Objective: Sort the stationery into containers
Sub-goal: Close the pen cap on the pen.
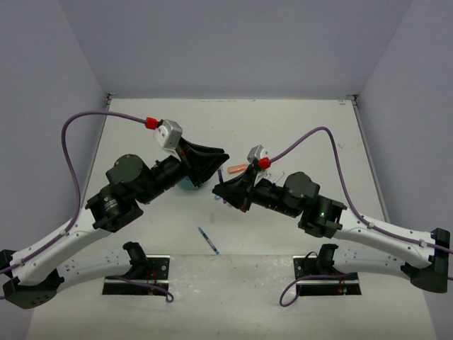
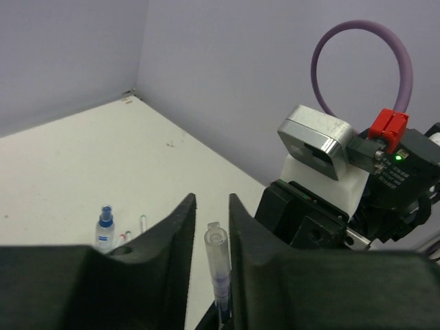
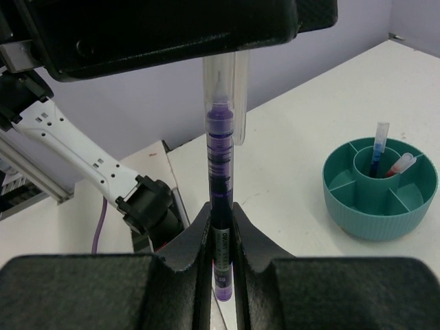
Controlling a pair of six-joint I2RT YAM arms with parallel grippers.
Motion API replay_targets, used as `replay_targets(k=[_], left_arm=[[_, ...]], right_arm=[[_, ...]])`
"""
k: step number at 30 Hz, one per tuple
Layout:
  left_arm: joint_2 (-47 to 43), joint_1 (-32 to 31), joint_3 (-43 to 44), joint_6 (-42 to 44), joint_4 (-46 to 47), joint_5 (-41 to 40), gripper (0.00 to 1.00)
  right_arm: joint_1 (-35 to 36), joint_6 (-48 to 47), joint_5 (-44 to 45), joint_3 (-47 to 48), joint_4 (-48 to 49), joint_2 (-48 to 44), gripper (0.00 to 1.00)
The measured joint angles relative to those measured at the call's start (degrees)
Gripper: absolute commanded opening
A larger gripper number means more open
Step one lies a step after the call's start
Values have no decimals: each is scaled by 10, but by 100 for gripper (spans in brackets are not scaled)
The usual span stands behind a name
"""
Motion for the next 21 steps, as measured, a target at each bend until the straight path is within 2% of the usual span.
replay_targets(k=[1, 2, 11, 17, 21], left_arm=[[0, 0, 0, -6, 0, 5, 5], [0, 0, 0, -7, 1, 7, 0], [7, 0, -11, -24, 28, 25, 0], [6, 5, -70, -51, 132, 37, 0], [8, 13, -115, -69, 222, 28, 0]], right_arm=[[0, 0, 1, 0, -1, 0, 0], [0, -1, 1, 0, -2, -1, 0], [0, -4, 19, 0, -11, -9, 0], [-7, -14, 28, 19, -42, -9, 0], [-43, -12, -7, 59, -87, 7, 0]])
